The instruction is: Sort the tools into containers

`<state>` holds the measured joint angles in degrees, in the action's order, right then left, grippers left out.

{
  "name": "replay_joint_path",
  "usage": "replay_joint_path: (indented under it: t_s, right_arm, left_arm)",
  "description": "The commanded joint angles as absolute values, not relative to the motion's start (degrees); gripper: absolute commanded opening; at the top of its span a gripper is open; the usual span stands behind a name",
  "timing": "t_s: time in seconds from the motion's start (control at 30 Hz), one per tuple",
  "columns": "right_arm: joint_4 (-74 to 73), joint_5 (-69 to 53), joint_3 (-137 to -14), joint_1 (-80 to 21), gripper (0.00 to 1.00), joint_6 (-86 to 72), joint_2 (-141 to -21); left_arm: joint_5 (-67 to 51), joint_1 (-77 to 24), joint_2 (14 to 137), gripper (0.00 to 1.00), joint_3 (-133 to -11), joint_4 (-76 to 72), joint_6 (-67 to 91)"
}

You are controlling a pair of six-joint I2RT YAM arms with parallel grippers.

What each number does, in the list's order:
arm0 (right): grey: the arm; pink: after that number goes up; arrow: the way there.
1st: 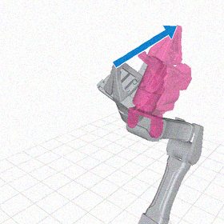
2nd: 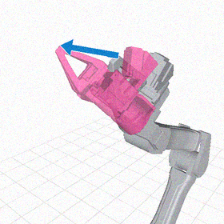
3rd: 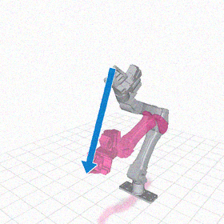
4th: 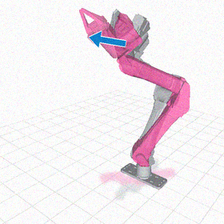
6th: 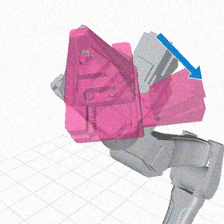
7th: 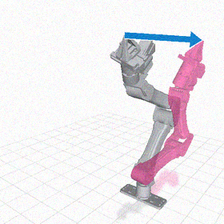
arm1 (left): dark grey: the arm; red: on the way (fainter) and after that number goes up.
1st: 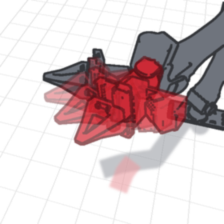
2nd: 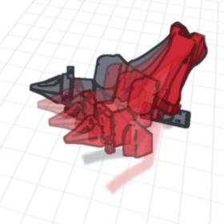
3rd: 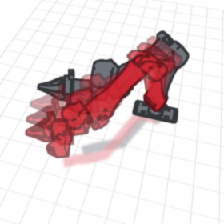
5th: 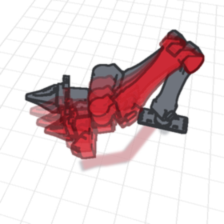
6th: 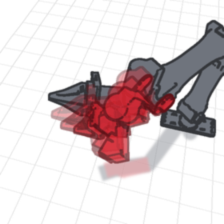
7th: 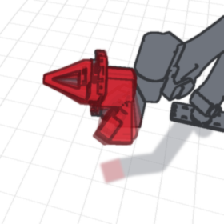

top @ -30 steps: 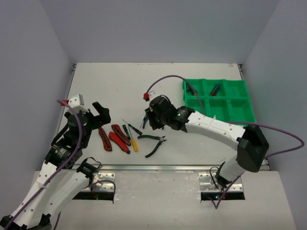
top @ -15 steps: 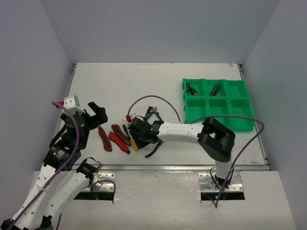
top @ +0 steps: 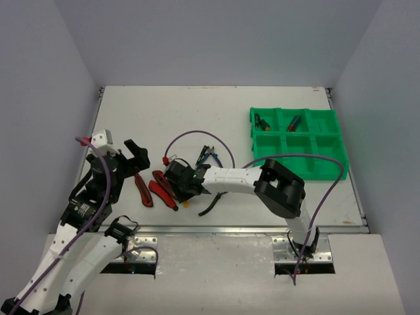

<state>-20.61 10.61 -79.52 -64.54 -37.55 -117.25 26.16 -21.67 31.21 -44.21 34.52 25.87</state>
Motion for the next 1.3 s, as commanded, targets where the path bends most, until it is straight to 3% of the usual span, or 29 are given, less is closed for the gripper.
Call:
replay_joint_path:
  t_s: [0.0,0.23,0.43,1.0,1.07,1.27]
  right_arm:
    - [-22.55,13.26,-82.75,-65.29,0.36,-38.27,-119.3]
    - [-22.78,14.04,-82.22,-65.33,0.32,-38.3,-120.34]
    - [-22.5,13.8,-81.06,-65.3,0.05,-38.01,-118.63]
    - [-23.22,24.03,-72.95,-62.34,0.01,-34.55,-98.03]
    - [-23.43,25.04,-70.37,-57.96,0.0,-33.4,-92.02]
    - [-24.42,26.38,-63.34,-29.44,0.0,-27.72,-81.98]
  left_arm:
    - [25.15,-21.18,30.42,1.0,-44.65,31.69,25.05]
    - [24.46,-21.18,30.32,1.0,-44.52,31.49,24.74]
    - [23.91,-21.18,30.26,1.0,-44.47,31.29,24.52]
    - [24.1,-21.18,29.8,1.0,-44.47,31.38,24.52]
    - [24.17,-21.18,29.79,1.0,-44.47,31.38,24.52]
    - [23.75,-21.27,29.72,1.0,-44.38,31.39,24.52]
